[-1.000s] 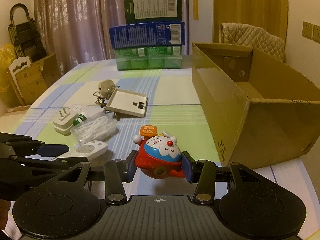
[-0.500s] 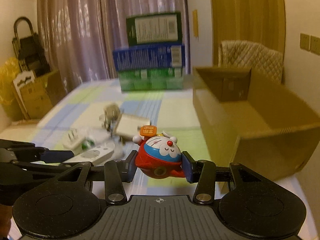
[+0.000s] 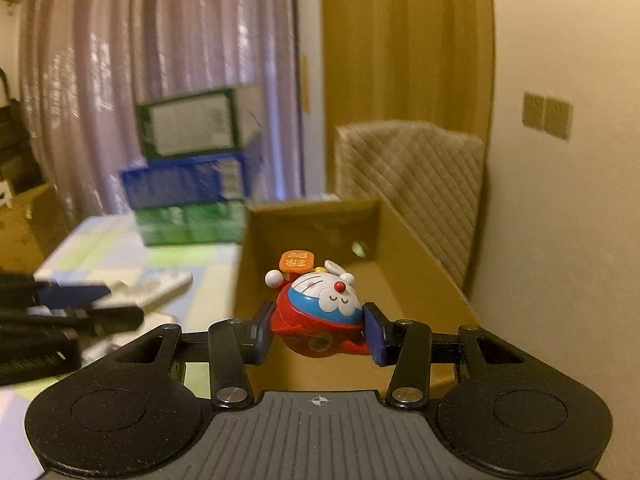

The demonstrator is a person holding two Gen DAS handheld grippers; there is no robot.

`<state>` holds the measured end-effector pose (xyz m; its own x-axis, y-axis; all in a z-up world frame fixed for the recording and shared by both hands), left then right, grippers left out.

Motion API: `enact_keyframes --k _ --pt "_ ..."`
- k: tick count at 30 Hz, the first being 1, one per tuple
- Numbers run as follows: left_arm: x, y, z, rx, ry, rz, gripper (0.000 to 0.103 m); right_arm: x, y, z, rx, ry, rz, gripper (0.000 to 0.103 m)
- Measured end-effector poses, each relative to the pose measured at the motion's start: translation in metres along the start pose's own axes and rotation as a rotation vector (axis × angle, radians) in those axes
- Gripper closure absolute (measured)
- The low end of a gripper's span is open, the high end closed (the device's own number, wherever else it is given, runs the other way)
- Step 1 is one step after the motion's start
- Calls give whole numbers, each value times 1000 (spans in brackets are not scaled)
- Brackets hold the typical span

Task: Organize rigid objects
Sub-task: 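Carry figurine and remote into the cardboard box and open both tools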

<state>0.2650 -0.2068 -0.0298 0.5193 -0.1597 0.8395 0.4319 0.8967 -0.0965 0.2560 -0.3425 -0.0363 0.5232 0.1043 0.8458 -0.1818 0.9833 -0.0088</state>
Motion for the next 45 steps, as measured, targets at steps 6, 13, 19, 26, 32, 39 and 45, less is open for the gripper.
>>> enact_keyframes --k 6,13,19,26,32,39,45 --pt "7 -34 -38 -52 36 -26 68 -20 -34 -25 -2 56 -10 60" --pt "-3 -54 -73 -77 92 -56 68 -29 -45 -38 3 76 -22 60" --pt "-10 -58 -77 -73 87 -91 65 -34 -51 -42 4 82 -39 60" --pt "-5 -28 -58 -18 53 -39 65 -34 -51 -41 15 76 -37 60" --pt "-6 -9 -44 7 48 -5 65 -34 -47 -42 21 82 -33 60" --pt "-8 -6 -40 4 45 3 65 -35 -39 -44 22 91 -20 60" --pt "-12 -2 -38 5 49 15 64 -34 -39 -43 10 81 -20 60"
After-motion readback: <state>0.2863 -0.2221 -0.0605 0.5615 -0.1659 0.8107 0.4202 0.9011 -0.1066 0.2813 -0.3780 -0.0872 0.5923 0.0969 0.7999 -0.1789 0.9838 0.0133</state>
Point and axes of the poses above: each gripper's, at about its wrist camera, not at the fingertips, and z roughly against the way its jaws point, y to its left, x to its top, the point moved 10 cm from there along -z, roughly the way its jaws point, and after that the axes turned 4 degrees about z, right-handed, at the moved point
